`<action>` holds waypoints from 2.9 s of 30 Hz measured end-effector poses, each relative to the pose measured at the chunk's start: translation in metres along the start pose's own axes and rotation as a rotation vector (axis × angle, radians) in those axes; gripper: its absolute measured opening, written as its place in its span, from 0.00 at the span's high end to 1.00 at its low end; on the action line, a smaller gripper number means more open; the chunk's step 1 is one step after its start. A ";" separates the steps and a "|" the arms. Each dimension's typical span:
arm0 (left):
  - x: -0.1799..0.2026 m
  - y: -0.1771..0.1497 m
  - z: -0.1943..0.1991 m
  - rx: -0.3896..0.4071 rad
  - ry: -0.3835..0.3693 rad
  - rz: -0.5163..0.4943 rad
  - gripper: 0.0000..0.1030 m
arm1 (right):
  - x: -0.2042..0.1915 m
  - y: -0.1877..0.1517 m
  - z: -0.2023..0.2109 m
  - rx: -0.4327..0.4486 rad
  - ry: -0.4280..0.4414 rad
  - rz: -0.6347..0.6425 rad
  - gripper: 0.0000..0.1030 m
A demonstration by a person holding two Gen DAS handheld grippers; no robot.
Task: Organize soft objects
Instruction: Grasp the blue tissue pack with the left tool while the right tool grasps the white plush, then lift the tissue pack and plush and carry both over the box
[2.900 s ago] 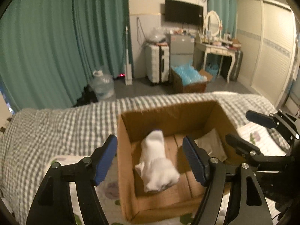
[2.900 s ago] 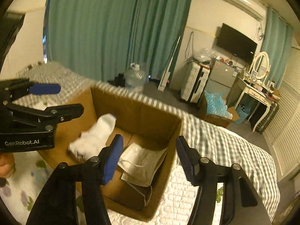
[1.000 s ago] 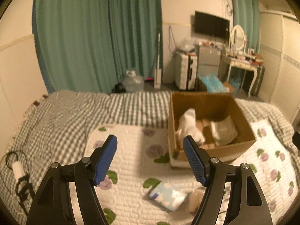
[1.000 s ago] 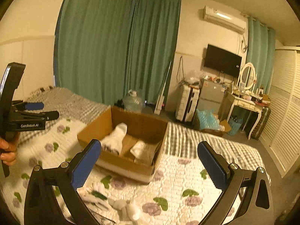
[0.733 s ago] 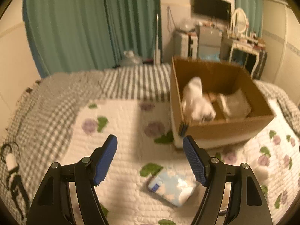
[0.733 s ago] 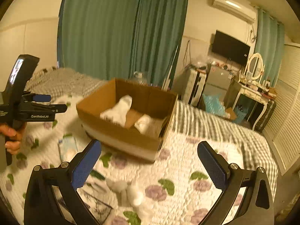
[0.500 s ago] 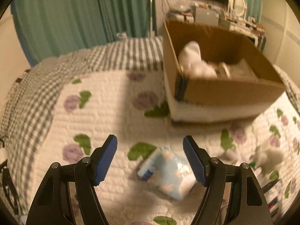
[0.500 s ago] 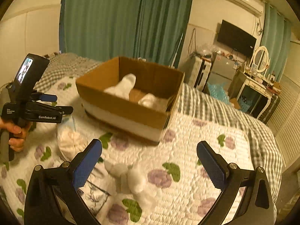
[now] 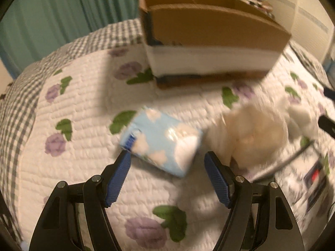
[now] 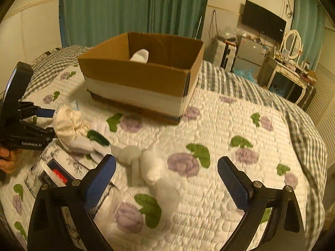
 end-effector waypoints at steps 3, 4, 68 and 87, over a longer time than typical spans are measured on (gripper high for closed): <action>0.004 -0.005 -0.006 -0.023 0.021 -0.028 0.29 | -0.001 -0.007 -0.006 -0.024 -0.003 0.002 0.05; 0.003 -0.005 -0.008 -0.022 0.026 -0.030 0.29 | -0.002 -0.009 -0.007 -0.030 -0.004 0.001 0.05; 0.051 0.024 0.192 0.484 -0.099 -0.125 0.69 | 0.026 0.066 0.164 0.281 0.010 -0.142 0.80; 0.055 0.100 0.236 0.650 -0.061 -0.162 0.69 | 0.043 0.177 0.198 0.499 -0.062 -0.113 0.80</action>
Point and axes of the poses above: each gripper's, at about its wrist camera, not at the fingertips, and z roughly against the way its jaws point, x to its right, y to its top, the point moved 1 cm from there along -z, roughly the way its jaws point, and after that the axes turned 15 degrees about -y, right-handed, at the moved point
